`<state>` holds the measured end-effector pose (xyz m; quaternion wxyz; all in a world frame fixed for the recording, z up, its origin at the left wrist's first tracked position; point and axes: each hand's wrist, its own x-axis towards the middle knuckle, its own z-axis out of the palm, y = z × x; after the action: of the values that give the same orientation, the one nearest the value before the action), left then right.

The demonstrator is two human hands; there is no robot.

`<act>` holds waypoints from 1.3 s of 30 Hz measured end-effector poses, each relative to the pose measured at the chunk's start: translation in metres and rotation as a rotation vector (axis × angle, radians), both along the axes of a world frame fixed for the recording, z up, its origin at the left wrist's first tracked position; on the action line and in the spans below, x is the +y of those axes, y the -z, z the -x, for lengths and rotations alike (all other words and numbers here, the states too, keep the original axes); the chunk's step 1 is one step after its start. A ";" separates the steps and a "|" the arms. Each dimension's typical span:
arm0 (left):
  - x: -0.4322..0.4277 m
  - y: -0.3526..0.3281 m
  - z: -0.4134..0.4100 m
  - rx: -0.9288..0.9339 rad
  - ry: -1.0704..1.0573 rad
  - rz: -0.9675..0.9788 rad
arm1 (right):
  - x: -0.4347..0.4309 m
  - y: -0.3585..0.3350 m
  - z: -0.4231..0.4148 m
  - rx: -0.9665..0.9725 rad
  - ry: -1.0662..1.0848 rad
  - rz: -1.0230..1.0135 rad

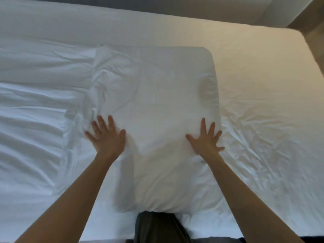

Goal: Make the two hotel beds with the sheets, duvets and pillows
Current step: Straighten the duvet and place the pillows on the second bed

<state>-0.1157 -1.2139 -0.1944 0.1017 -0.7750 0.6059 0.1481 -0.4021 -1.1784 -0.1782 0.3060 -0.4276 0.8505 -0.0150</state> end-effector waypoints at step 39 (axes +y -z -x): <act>0.305 -0.238 0.069 0.109 0.299 0.352 | 0.255 -0.237 0.011 0.095 -0.769 0.443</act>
<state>-0.1850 -0.9093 0.0435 -0.0469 -0.6734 0.7349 0.0651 -0.4132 -0.9236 0.0585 0.1510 -0.7681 0.6191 -0.0624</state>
